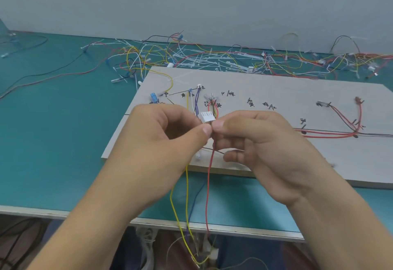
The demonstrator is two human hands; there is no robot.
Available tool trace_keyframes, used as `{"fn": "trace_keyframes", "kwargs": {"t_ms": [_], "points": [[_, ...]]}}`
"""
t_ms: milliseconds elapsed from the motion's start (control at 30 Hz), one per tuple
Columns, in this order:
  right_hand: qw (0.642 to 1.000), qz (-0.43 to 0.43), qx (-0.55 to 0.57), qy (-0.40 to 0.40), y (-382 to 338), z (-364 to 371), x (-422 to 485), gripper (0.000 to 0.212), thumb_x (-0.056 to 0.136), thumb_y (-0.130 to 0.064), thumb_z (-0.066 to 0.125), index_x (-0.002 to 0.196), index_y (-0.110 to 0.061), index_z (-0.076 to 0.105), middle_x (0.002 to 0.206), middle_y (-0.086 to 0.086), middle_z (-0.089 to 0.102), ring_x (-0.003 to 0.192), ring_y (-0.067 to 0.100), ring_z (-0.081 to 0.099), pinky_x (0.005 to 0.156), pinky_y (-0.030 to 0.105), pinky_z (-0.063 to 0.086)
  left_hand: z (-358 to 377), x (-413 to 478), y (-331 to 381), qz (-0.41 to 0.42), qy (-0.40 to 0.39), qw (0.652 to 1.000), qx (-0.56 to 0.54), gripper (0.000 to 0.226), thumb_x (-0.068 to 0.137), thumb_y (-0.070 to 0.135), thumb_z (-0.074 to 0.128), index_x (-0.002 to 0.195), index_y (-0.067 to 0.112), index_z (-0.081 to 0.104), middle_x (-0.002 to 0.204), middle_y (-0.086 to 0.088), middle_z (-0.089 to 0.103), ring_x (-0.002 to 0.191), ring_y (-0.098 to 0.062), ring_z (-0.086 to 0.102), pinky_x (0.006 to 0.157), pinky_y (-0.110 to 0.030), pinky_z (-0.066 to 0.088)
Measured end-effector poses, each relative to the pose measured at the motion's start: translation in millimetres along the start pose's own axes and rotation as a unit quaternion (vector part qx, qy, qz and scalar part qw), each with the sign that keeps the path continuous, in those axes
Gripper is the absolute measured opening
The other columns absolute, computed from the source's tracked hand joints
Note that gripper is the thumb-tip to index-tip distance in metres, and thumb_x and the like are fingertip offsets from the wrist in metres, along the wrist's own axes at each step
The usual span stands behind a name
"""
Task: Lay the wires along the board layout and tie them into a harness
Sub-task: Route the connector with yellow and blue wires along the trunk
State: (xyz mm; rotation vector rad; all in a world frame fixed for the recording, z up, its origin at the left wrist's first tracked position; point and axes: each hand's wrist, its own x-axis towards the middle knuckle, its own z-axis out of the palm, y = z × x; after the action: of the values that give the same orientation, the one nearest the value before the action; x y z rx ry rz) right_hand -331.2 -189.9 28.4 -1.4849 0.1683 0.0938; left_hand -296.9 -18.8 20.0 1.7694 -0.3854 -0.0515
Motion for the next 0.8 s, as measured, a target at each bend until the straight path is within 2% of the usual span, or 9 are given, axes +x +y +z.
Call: {"fn": "trace_keyframes", "kwargs": {"t_ms": [100, 133, 233, 333, 467, 567, 667, 800], "points": [[1.000, 0.003, -0.006, -0.012, -3.2, -0.6, 0.7, 0.010, 0.084, -0.013, 0.071, 0.076, -0.012, 0.077, 0.076, 0.007, 0.073, 0.066, 0.017, 0.063, 0.059, 0.027, 0.045, -0.1, 0.9, -1.5, -0.015, 0.000, 0.999, -0.037, 0.013, 0.077, 0.030, 0.070, 0.077, 0.018, 0.077, 0.074, -0.002, 0.079, 0.072, -0.018, 0.076, 0.067, -0.023, 0.056], [1.000, 0.001, -0.010, -0.021, -5.6, -0.7, 0.8, 0.013, 0.085, -0.012, 0.070, 0.074, -0.013, 0.077, 0.074, 0.008, 0.072, 0.064, 0.018, 0.063, 0.058, 0.027, 0.045, 0.4, 0.7, -1.3, -0.026, -0.009, 0.997, -0.066, 0.014, 0.078, 0.026, 0.069, 0.075, 0.014, 0.075, 0.075, -0.004, 0.079, 0.071, -0.018, 0.077, 0.065, -0.019, 0.055], [0.999, 0.002, -0.017, -0.045, -12.6, -3.9, 1.0, 0.021, 0.089, -0.011, 0.066, 0.070, -0.015, 0.074, 0.071, 0.009, 0.069, 0.059, 0.021, 0.065, 0.059, 0.028, 0.048, 1.1, 0.2, 0.1, -0.050, -0.025, 0.990, -0.131, 0.014, 0.083, 0.021, 0.062, 0.079, 0.009, 0.066, 0.076, -0.010, 0.078, 0.068, -0.027, 0.077, 0.063, -0.023, 0.057], [0.997, 0.012, 0.004, -0.071, -17.3, -5.2, 0.2, 0.020, 0.095, -0.010, 0.060, 0.076, -0.012, 0.068, 0.068, 0.009, 0.067, 0.056, 0.022, 0.065, 0.058, 0.030, 0.052, -1.1, 0.2, 5.4, -0.071, -0.016, 0.977, -0.199, 0.014, 0.083, 0.023, 0.062, 0.079, 0.009, 0.060, 0.069, -0.012, 0.073, 0.053, -0.028, 0.069, 0.054, -0.026, 0.054], [0.994, 0.008, 0.041, -0.101, -15.9, 3.3, 0.4, 0.018, 0.093, -0.016, 0.061, 0.076, -0.010, 0.064, 0.071, 0.013, 0.063, 0.060, 0.030, 0.063, 0.059, 0.035, 0.053, -0.8, 0.4, 9.5, -0.042, -0.032, 0.983, -0.177, 0.014, 0.083, 0.021, 0.069, 0.080, 0.008, 0.063, 0.065, -0.011, 0.070, 0.046, -0.023, 0.061, 0.050, -0.027, 0.051], [0.992, -0.012, 0.032, -0.119, -9.8, 7.2, 1.1, 0.016, 0.087, -0.025, 0.068, 0.083, -0.010, 0.068, 0.073, 0.007, 0.063, 0.066, 0.026, 0.063, 0.064, 0.034, 0.055, -4.7, 0.7, 12.0, -0.044, -0.036, 0.986, -0.159, 0.014, 0.078, 0.017, 0.075, 0.080, 0.006, 0.066, 0.068, -0.014, 0.074, 0.048, -0.021, 0.063, 0.048, -0.025, 0.051], [0.994, -0.020, 0.020, -0.104, -7.3, 6.9, 1.0, 0.022, 0.081, -0.027, 0.080, 0.087, -0.009, 0.071, 0.077, 0.008, 0.067, 0.070, 0.022, 0.066, 0.067, 0.030, 0.054, -12.7, -0.6, 15.9, -0.053, -0.048, 0.988, -0.138, 0.023, 0.071, 0.014, 0.087, 0.082, 0.002, 0.070, 0.074, -0.018, 0.077, 0.060, -0.026, 0.072, 0.053, -0.026, 0.056], [0.995, 0.010, 0.018, -0.100, -9.3, 5.8, 3.3, 0.019, 0.072, -0.031, 0.077, 0.081, -0.017, 0.068, 0.078, 0.002, 0.070, 0.074, 0.018, 0.068, 0.073, 0.032, 0.048, -16.8, -1.1, 19.5, -0.049, -0.055, 0.992, -0.101, 0.013, 0.082, 0.016, 0.077, 0.079, 0.005, 0.072, 0.075, -0.017, 0.077, 0.067, -0.026, 0.074, 0.054, -0.030, 0.059]]}}
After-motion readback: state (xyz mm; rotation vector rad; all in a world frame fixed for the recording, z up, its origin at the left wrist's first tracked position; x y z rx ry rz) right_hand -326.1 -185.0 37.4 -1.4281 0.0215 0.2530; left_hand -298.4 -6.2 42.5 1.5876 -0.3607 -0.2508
